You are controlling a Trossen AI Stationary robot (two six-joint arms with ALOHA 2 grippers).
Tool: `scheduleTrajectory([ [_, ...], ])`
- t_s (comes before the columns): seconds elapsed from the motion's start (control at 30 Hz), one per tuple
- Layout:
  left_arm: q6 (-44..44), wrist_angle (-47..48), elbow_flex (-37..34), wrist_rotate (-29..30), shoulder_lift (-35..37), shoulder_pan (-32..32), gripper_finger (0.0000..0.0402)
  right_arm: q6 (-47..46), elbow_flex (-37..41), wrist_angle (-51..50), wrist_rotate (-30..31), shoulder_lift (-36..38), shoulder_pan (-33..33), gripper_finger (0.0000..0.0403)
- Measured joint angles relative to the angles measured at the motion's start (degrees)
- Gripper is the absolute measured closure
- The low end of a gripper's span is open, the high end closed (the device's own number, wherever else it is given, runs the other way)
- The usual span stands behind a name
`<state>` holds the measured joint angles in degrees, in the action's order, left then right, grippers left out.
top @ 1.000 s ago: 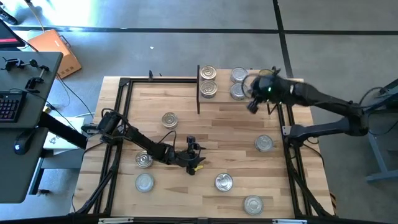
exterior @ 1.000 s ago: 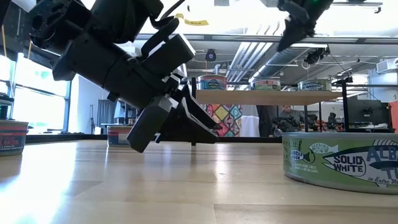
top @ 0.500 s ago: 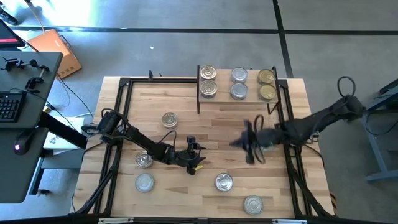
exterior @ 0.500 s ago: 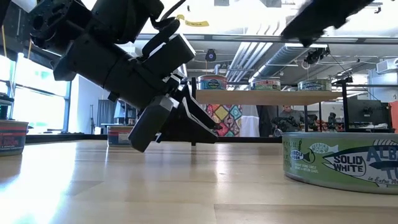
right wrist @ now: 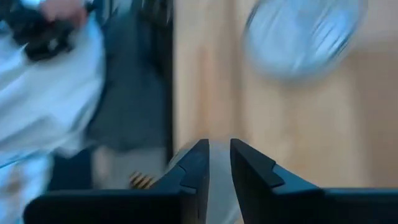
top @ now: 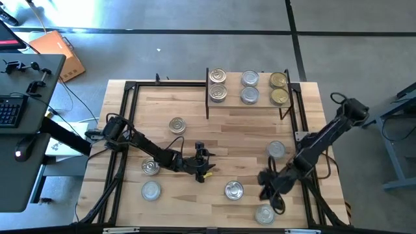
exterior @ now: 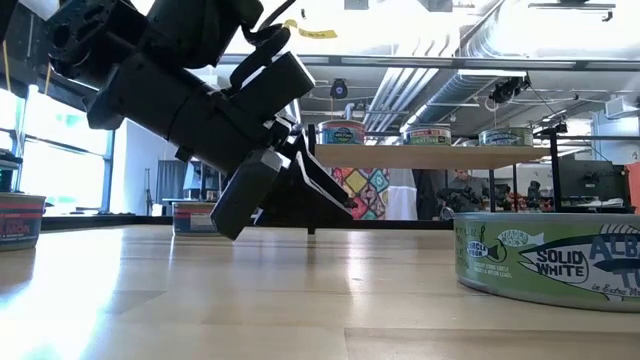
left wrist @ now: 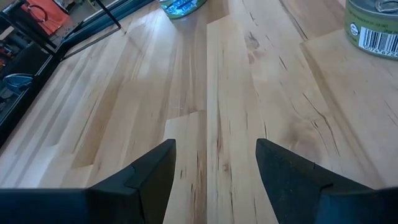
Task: Stack canned seafood by type on shelf
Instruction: Stack the green white tuna can on top of the other green white tuna can on the shelf
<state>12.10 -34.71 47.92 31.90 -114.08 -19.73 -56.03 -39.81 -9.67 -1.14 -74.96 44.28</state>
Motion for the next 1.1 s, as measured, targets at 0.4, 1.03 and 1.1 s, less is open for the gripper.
scheduleTrajectory([
  [0.4,0.02,-1.45,0.01,0.0,0.0,0.0,0.0188,-2.12,-2.33,9.77,-5.13,-12.74,5.06,0.04],
  [1.03,0.02,-1.6,0.02,-0.02,0.0,0.0,0.0188,-7.85,-7.07,-7.76,16.23,-20.01,-3.38,0.0403],
  [1.1,0.02,-1.6,0.02,-0.02,0.0,0.0,0.0188,-10.72,-7.13,-10.2,18.71,-19.95,-5.53,0.0403],
])
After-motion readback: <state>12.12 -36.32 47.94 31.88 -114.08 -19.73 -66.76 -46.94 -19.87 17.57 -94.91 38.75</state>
